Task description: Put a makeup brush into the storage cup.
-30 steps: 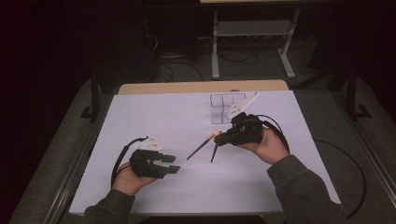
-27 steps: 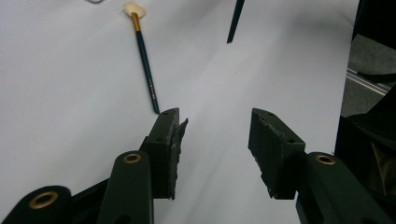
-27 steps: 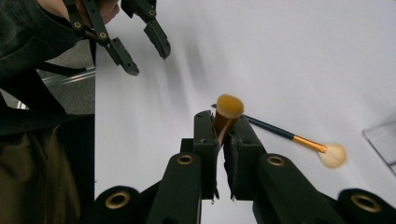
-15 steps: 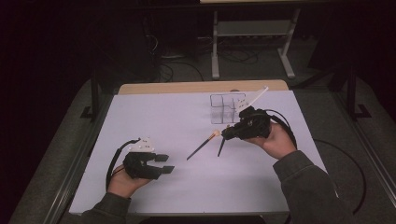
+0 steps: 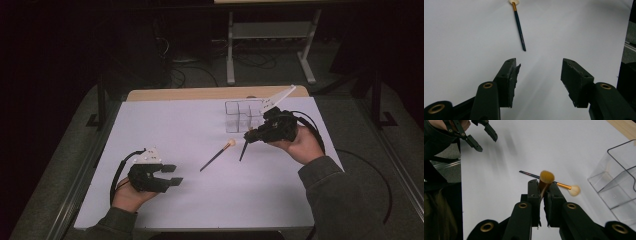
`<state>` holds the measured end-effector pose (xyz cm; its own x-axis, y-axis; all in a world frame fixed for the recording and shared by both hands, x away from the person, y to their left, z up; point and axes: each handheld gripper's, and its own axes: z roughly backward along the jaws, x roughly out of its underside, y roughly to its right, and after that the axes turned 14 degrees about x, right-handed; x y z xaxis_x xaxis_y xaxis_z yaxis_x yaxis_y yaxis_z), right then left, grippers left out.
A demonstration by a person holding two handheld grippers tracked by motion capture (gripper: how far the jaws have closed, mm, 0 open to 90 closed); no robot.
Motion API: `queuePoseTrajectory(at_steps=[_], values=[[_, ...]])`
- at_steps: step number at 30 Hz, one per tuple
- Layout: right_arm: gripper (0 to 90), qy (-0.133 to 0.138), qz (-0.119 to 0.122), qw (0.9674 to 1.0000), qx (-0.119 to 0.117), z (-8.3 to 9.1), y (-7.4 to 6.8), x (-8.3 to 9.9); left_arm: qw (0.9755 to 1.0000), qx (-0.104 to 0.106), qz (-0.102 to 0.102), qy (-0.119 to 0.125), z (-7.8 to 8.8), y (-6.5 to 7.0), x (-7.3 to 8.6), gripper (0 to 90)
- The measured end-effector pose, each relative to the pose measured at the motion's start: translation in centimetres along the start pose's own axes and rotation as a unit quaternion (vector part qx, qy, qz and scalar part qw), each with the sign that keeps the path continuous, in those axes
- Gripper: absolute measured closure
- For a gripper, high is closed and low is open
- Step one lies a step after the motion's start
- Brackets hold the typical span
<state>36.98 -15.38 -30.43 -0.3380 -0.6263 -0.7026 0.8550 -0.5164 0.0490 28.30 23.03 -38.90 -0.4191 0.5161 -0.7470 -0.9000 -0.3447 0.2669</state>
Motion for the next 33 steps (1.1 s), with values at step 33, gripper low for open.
queuePoseTrajectory(at_steps=[33], values=[[82.8, -0.009, 0.001, 0.9997, 0.021, 0.4, 2.7, -3.2, 0.9998, -0.015, 0.002, 0.009, 1.1, -0.2, 0.7, 39.0]])
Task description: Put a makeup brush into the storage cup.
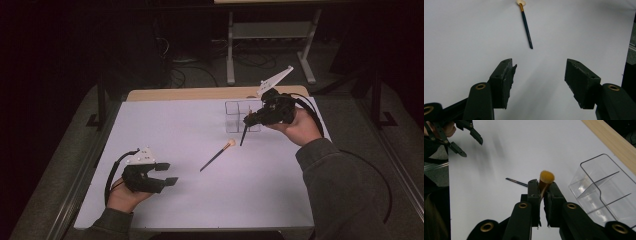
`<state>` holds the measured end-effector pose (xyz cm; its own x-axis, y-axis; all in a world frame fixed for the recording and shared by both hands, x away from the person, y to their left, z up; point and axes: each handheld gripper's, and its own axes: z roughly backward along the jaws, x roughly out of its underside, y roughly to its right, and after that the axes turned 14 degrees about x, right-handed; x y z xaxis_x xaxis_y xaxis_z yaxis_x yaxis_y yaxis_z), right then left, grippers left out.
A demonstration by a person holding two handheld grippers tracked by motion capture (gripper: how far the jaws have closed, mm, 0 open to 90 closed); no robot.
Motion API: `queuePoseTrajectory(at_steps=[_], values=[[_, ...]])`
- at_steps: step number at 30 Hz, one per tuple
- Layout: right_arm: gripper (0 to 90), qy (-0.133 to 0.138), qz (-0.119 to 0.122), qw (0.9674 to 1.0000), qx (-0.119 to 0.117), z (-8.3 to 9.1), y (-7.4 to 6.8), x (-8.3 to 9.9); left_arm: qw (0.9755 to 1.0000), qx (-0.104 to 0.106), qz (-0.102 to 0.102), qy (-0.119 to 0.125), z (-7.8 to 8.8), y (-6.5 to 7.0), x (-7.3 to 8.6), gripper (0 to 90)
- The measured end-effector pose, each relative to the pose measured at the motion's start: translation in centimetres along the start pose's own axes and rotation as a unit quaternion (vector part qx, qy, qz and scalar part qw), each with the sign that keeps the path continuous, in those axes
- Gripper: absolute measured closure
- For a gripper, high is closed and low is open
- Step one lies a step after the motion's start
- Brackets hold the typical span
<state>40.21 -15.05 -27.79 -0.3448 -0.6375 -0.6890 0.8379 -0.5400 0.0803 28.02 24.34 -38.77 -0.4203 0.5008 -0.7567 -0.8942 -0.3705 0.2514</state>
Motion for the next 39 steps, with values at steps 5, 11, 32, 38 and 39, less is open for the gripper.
queuePoseTrajectory(at_steps=[5, 11, 32, 38, 39], values=[[82.8, -0.002, 0.004, 1.0000, 0.003, 0.0, 0.4, -0.5, 1.0000, 0.000, -0.002, -0.001, 0.0, -0.1, 0.0, 38.5], [82.8, -0.003, 0.003, 1.0000, 0.002, -0.6, 1.0, -0.9, 1.0000, -0.001, -0.003, -0.003, -0.1, 0.0, 0.1, 38.1], [82.8, -0.006, 0.008, 0.9999, 0.011, -1.0, 2.0, -3.3, 1.0000, -0.009, 0.001, 0.000, 0.5, -0.2, 0.2, 35.7], [82.8, -0.003, 0.005, 0.9998, 0.020, -0.9, 2.8, -3.9, 1.0000, -0.009, 0.000, 0.000, 0.5, -0.2, 0.1, 35.3], [82.8, -0.003, 0.003, 0.9997, 0.023, -0.9, 2.9, -4.0, 1.0000, -0.009, -0.001, 0.000, 0.5, -0.2, 0.1, 35.1]])
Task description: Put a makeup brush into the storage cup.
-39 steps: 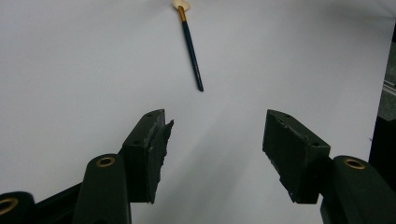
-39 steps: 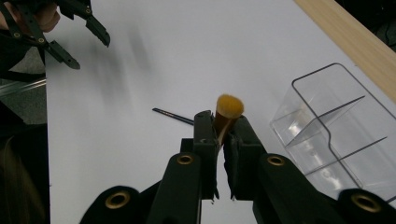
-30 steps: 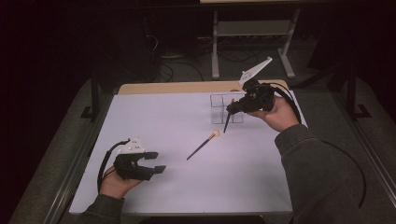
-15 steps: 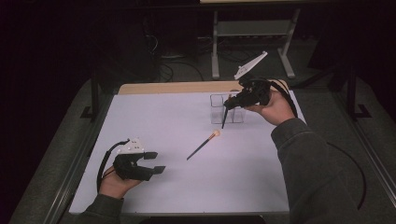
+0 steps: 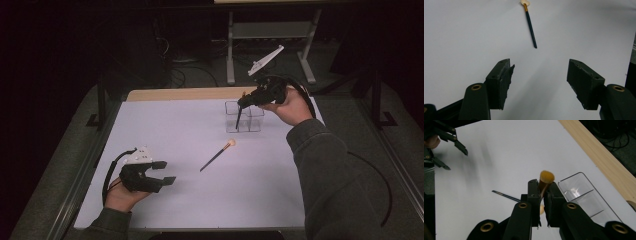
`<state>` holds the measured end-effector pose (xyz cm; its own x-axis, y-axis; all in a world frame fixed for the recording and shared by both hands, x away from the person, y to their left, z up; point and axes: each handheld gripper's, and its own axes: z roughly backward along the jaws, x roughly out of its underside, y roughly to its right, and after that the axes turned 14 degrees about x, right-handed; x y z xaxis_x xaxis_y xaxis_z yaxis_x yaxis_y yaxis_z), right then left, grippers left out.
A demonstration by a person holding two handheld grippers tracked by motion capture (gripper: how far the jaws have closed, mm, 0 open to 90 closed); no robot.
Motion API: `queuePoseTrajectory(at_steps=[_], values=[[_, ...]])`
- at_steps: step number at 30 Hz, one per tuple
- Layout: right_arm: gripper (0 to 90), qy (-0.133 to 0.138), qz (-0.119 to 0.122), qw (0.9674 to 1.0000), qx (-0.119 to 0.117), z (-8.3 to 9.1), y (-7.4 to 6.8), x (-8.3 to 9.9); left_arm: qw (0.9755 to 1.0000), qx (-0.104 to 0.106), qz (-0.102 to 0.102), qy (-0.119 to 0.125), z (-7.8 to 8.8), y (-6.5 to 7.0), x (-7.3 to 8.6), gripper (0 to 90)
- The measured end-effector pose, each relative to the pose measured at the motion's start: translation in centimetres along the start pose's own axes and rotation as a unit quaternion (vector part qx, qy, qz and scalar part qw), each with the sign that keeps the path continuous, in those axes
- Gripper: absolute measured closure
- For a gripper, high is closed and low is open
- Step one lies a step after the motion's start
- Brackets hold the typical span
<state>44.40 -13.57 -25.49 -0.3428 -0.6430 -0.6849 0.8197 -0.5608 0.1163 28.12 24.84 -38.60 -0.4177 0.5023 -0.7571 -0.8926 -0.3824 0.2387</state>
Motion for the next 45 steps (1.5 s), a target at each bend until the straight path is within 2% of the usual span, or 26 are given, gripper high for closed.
queuePoseTrajectory(at_steps=[7, 9, 10, 16, 20, 22, 27, 28, 29, 31, 32, 34, 42, 45], values=[[82.8, 0.004, -0.019, 0.9997, 0.013, -0.1, 1.1, -0.2, 1.0000, 0.003, -0.002, 0.003, 0.0, 0.0, 0.0, 34.5], [82.8, 0.008, -0.030, 0.9994, 0.012, -0.2, 1.4, -0.3, 0.9999, 0.009, 0.001, 0.007, -0.1, 0.1, 0.0, 34.4], [82.9, 0.004, -0.033, 0.9994, 0.014, -0.3, 1.7, -0.5, 1.0000, 0.009, -0.002, -0.001, 0.0, 0.0, -0.1, 34.3], [82.8, 0.006, -0.025, 0.9995, 0.021, -0.7, 2.0, -1.2, 0.9999, 0.011, -0.005, -0.001, -0.1, 0.0, -0.1, 34.0], [82.8, 0.002, -0.023, 0.9994, 0.026, -1.0, 2.3, -1.9, 0.9999, 0.012, 0.001, 0.006, 0.0, -0.1, 0.0, 33.2], [82.8, -0.001, -0.033, 0.9990, 0.029, -1.0, 2.3, -2.2, 0.9999, 0.010, 0.000, 0.007, 0.1, -0.1, 0.0, 33.2], [82.8, -0.003, -0.033, 0.9988, 0.035, -1.6, 2.6, -2.7, 0.9999, 0.009, 0.002, 0.006, 0.1, -0.2, 0.1, 33.2], [82.8, -0.002, -0.027, 0.9990, 0.037, -1.8, 2.8, -2.8, 0.9999, 0.009, 0.005, 0.007, 0.1, -0.2, 0.1, 33.2], [82.9, -0.007, -0.034, 0.9987, 0.038, -1.9, 2.7, -3.0, 0.9999, 0.009, 0.004, 0.006, 0.1, -0.3, 0.1, 33.0], [82.8, -0.012, -0.032, 0.9985, 0.043, -2.2, 2.8, -3.2, 1.0000, 0.006, -0.002, 0.007, 0.2, -0.3, 0.1, 33.0], [82.8, -0.014, -0.033, 0.9984, 0.045, -2.3, 2.9, -3.3, 0.9999, 0.007, 0.007, 0.011, 0.2, -0.2, 0.2, 33.0], [82.8, -0.015, -0.038, 0.9981, 0.046, -2.5, 3.1, -3.5, 0.9999, 0.007, 0.006, 0.011, 0.2, -0.2, 0.2, 33.0], [82.8, -0.022, -0.041, 0.9975, 0.054, -3.2, 3.4, -3.5, 0.9999, 0.007, 0.003, 0.009, 0.3, -0.2, 0.2, 33.0], [82.8, -0.025, -0.034, 0.9974, 0.060, -3.5, 3.3, -3.5, 0.9999, 0.009, 0.002, 0.013, 0.4, -0.2, 0.1, 33.0]])
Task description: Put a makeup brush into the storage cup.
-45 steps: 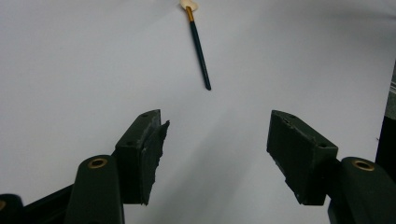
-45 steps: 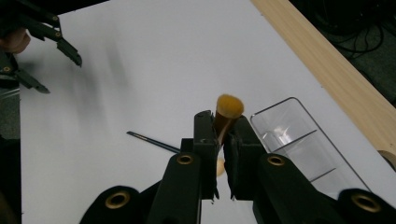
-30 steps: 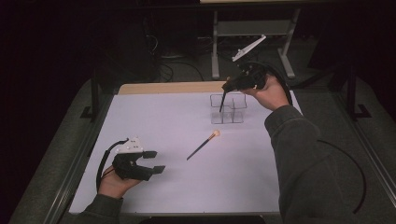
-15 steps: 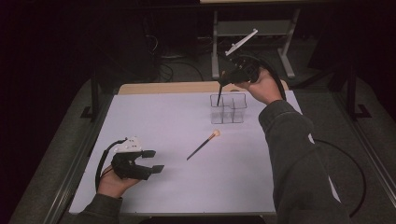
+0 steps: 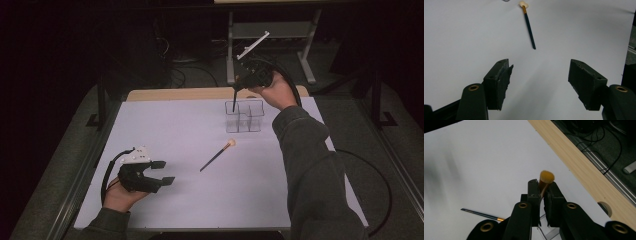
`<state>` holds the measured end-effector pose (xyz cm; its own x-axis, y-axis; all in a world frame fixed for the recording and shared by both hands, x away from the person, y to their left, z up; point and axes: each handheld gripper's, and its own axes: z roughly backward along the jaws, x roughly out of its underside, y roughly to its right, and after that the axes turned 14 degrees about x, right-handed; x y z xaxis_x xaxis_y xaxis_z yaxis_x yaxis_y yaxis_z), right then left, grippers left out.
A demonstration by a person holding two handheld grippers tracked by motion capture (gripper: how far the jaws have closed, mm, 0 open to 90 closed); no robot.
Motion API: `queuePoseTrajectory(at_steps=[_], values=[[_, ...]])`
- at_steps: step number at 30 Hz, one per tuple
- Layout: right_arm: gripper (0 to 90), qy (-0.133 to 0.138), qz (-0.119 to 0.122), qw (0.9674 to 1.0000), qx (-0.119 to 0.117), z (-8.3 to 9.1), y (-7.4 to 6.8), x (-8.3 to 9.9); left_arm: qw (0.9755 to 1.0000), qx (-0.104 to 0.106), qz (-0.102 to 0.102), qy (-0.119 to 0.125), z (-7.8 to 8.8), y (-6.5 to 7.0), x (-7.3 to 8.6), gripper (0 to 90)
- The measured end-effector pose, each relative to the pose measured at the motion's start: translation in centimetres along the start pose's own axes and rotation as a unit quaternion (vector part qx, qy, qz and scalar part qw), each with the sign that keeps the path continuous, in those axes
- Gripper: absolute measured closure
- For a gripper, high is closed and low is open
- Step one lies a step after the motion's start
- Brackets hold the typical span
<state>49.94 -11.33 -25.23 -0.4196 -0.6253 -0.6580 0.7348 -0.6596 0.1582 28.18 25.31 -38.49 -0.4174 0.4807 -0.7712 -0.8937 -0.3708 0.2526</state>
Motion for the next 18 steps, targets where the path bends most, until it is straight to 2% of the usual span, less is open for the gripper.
queuePoseTrajectory(at_steps=[11, 13, 14, 18], values=[[82.8, -0.007, -0.010, 0.9999, 0.004, -0.6, 0.0, 0.3, 1.0000, -0.002, -0.001, -0.001, 0.1, 0.1, -0.1, 33.1], [82.8, -0.008, -0.013, 0.9999, 0.004, -0.7, 0.1, 0.3, 1.0000, -0.003, -0.004, -0.001, 0.2, 0.2, -0.1, 33.1], [82.7, -0.008, -0.012, 0.9999, 0.005, -0.8, 0.1, 0.3, 0.9999, -0.004, -0.011, -0.002, 0.3, 0.1, -0.1, 33.1], [82.8, -0.012, -0.014, 0.9998, 0.004, -1.2, -0.1, 0.5, 1.0000, -0.003, -0.004, 0.002, 0.3, 0.2, -0.1, 33.0]])
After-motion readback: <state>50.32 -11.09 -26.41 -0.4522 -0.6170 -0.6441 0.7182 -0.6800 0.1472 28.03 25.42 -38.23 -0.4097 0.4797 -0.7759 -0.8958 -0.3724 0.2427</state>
